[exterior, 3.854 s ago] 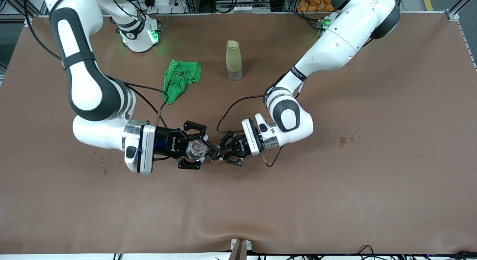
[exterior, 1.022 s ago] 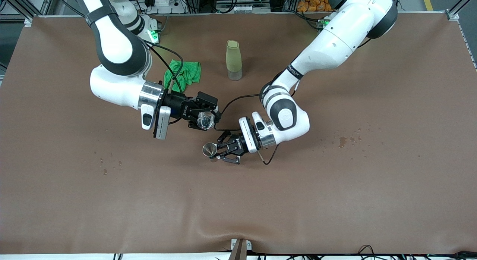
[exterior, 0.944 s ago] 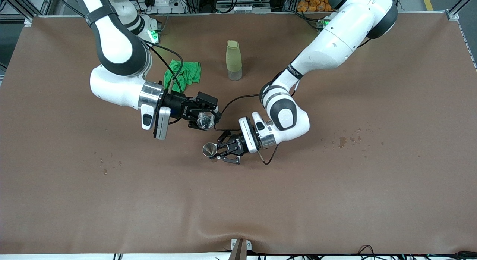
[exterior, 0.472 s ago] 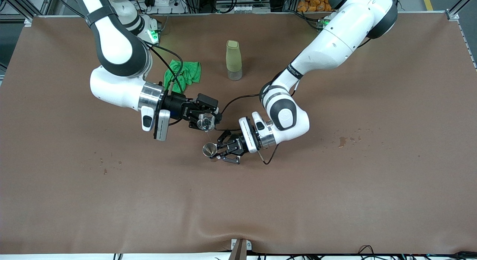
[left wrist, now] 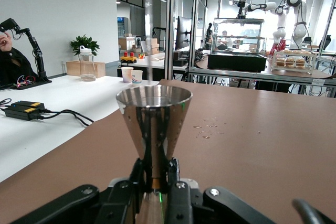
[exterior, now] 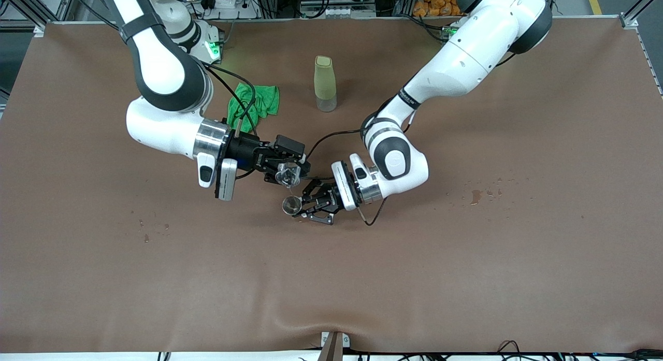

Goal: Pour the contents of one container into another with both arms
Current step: 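Hold the beaker tilted, pouring liquid into the jigger in the left gripper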

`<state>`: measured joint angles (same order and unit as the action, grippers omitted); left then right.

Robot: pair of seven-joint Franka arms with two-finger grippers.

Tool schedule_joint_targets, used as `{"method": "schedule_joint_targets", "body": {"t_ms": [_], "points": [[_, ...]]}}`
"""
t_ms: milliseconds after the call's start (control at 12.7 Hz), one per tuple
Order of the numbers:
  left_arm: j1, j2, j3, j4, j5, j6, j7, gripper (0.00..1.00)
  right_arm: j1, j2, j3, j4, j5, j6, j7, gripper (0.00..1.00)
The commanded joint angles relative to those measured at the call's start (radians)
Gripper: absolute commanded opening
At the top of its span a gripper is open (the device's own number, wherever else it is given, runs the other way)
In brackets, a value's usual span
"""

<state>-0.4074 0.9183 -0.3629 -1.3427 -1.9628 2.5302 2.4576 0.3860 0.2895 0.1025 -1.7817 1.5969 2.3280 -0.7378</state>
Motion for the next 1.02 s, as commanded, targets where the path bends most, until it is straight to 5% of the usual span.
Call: {"method": "schedule_joint_targets", "body": {"t_ms": [0, 944], "points": [[0.007, -0.03, -0.005, -0.029, -0.037, 0.01, 0.034, 0.0, -0.003, 0.022, 0.002, 0.03, 0.037, -0.001, 0.011, 0.0], [0.027, -0.044, -0.005, -0.05, -0.028, 0.005, 0.037, 0.0, -0.006, 0.002, 0.003, -0.027, 0.078, -0.001, 0.012, 0.0]]}}
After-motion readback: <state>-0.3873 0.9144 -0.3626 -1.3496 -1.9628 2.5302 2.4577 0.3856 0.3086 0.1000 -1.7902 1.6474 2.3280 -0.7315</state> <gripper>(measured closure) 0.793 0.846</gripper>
